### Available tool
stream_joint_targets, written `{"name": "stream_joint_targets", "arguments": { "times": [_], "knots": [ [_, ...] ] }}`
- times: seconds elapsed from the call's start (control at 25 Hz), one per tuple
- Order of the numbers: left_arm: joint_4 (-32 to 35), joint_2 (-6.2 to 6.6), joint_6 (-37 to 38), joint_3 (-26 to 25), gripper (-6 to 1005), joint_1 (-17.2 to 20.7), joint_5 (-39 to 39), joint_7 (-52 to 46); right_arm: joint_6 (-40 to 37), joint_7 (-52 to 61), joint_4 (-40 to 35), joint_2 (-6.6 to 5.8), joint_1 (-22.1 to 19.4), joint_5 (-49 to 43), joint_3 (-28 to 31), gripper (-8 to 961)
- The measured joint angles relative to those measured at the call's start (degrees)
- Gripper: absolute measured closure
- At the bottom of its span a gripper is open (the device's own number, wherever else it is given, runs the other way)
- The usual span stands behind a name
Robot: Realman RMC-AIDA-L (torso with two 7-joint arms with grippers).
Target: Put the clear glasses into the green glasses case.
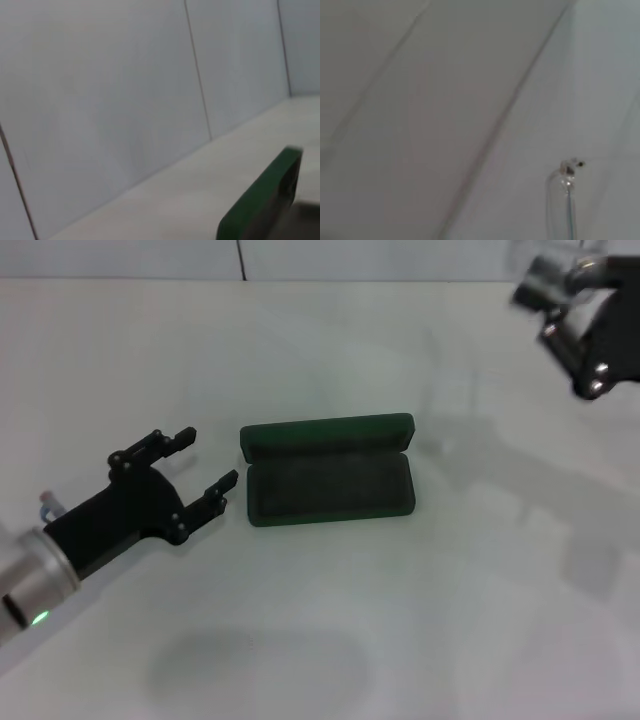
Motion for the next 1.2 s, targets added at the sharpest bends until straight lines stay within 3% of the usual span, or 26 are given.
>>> {"name": "stream_joint_targets", "arguments": {
  "times": [0.16,0.28,0.36,0.52,0.56,0.88,1.2],
  "knots": [
    [0.0,-0.82,8.8,-4.0,322,2.6,-0.1,-0.4,-3.3,15.7,0.6,-3.4,6.9,-16.5,-0.1,827],
    [-0.4,-1.96,13.4,-7.6,322,2.8,-0.2,-2.2,-9.1,22.0,4.4,-4.74,12.6,-27.2,0.0,827],
    [-0.4,-2.18,15.1,-8.0,322,2.4,-0.2,-3.7,-12.1,23.0,7.5,-4.92,16.2,-32.3,0.0,827],
    [-0.8,-2.16,18.6,-8.0,322,1.4,-0.2,-6.6,-13.6,23.2,9.3,-4.51,19.1,-37.2,0.0,827],
    [-0.9,-2.11,19.3,-8.0,322,1.0,-0.1,-7.3,-13.5,22.8,9.3,-3.7,19.4,-39.6,0.0,827],
    [-1.7,-1.95,26.2,-7.7,322,-2.5,1.5,-15.4,-12.9,18.5,8.9,-0.97,19.2,-42.0,0.0,827],
    [-2.1,-2.16,27.5,-7.4,322,-6.9,8.2,-23.4,-12.7,15.1,8.9,0.77,19.3,-42.9,-0.2,826]
  ]
}}
